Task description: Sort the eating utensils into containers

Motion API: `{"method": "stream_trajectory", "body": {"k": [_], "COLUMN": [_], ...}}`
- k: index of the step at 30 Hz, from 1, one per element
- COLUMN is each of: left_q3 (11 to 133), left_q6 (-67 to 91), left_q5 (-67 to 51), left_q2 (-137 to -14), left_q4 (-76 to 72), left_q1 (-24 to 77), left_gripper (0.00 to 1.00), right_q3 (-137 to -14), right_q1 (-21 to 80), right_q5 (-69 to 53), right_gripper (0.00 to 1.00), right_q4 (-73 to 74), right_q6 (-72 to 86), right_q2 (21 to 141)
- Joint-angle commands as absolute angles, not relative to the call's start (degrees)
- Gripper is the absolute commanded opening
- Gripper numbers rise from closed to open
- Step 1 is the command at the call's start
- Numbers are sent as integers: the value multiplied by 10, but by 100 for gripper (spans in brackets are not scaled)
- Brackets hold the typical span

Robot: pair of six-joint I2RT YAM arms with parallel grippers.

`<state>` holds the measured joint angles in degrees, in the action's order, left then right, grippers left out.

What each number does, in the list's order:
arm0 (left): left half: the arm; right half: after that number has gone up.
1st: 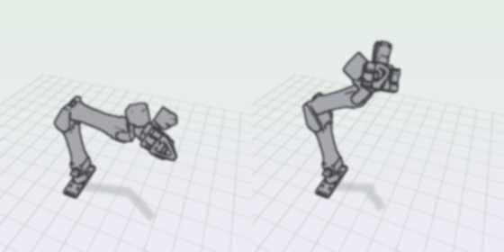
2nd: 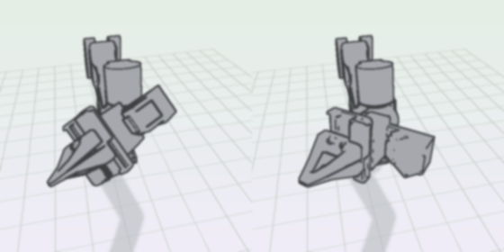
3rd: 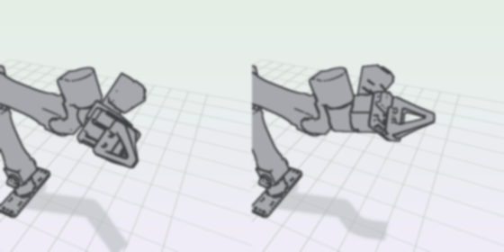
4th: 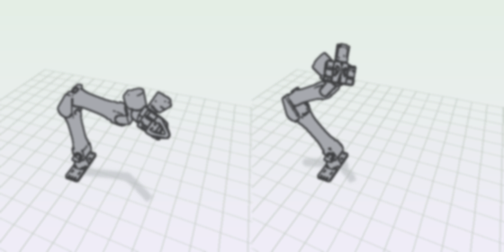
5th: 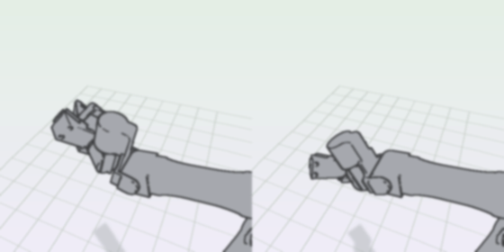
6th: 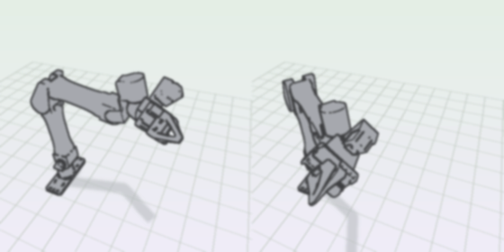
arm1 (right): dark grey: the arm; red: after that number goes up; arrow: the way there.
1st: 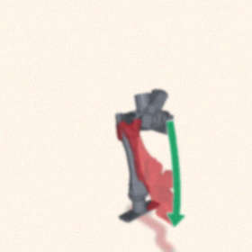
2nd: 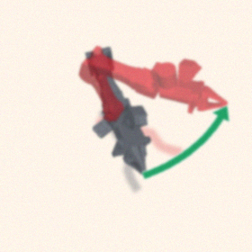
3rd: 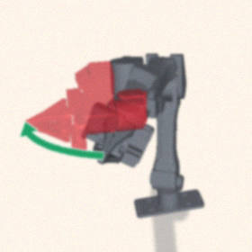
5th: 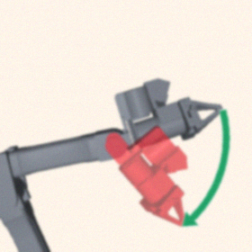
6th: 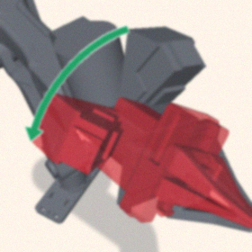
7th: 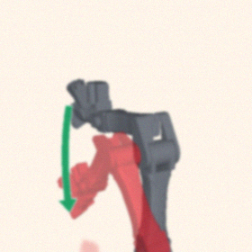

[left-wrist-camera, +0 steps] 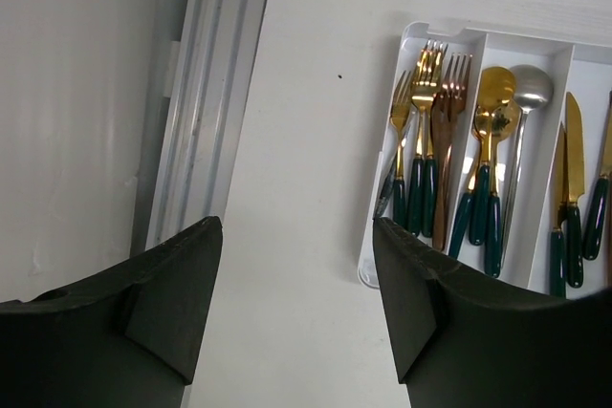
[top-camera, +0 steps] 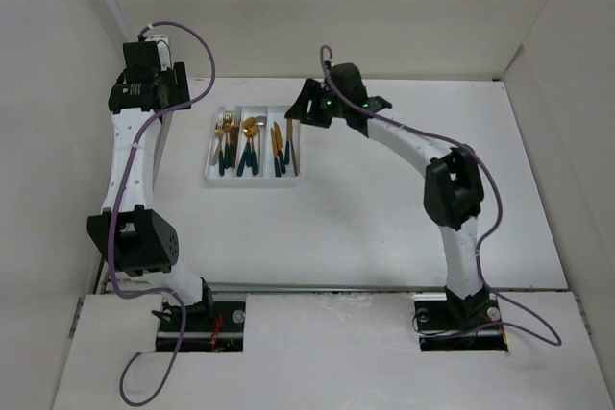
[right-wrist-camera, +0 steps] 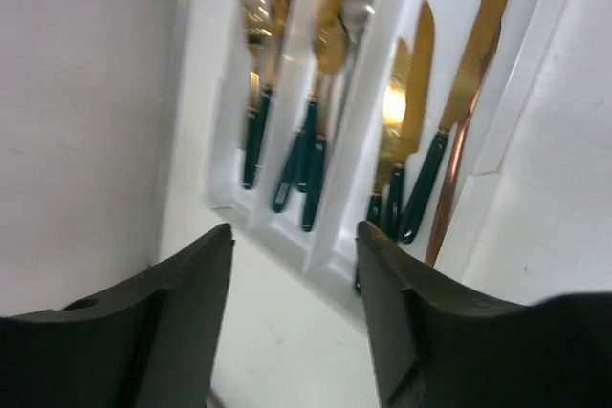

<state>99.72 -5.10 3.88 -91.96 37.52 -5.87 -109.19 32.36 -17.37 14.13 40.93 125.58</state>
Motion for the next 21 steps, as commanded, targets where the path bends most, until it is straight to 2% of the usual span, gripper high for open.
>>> {"method": "stream_trajectory", "body": {"k": [1,3,4,5,10,11,12,14,16,18,21], "left_q3": [991,991,991,991,991,991,991,991,991,1003,1008], "left_q6": [-48,-42,-42,-35,-28,-28,-21,-15,-15,-10,-4], "left_q5": [48,59,59,59,78,84,91,97,103,103,90], "left_q2": [-911,-911,-911,-911,-916,-916,-916,-922,-927,-932,-933], "left_q4": [359,359,359,359,353,353,347,347,347,347,352], "left_q1": [-62,-62,-62,-62,-62,-62,-62,-62,-62,-62,-62], "left_gripper": [61,63,63,65,67,69,69,71,71,71,71], "right_q3": [-1071,-1042,-1012,-1000,-966,-953,-946,-928,-915,-896,-882], "right_q1": [266,209,186,162,17,2,-10,-35,-35,-35,-40], "right_q5": [-157,-147,-136,-128,13,38,66,133,162,194,200], "right_gripper": [64,71,71,77,79,80,87,89,97,100,100], "right_q4": [109,109,117,147,283,295,312,322,322,322,310], "right_q6": [402,387,380,361,286,277,271,255,232,232,227], "right_q2": [1132,1069,1050,1018,946,933,907,883,852,833,807]}}
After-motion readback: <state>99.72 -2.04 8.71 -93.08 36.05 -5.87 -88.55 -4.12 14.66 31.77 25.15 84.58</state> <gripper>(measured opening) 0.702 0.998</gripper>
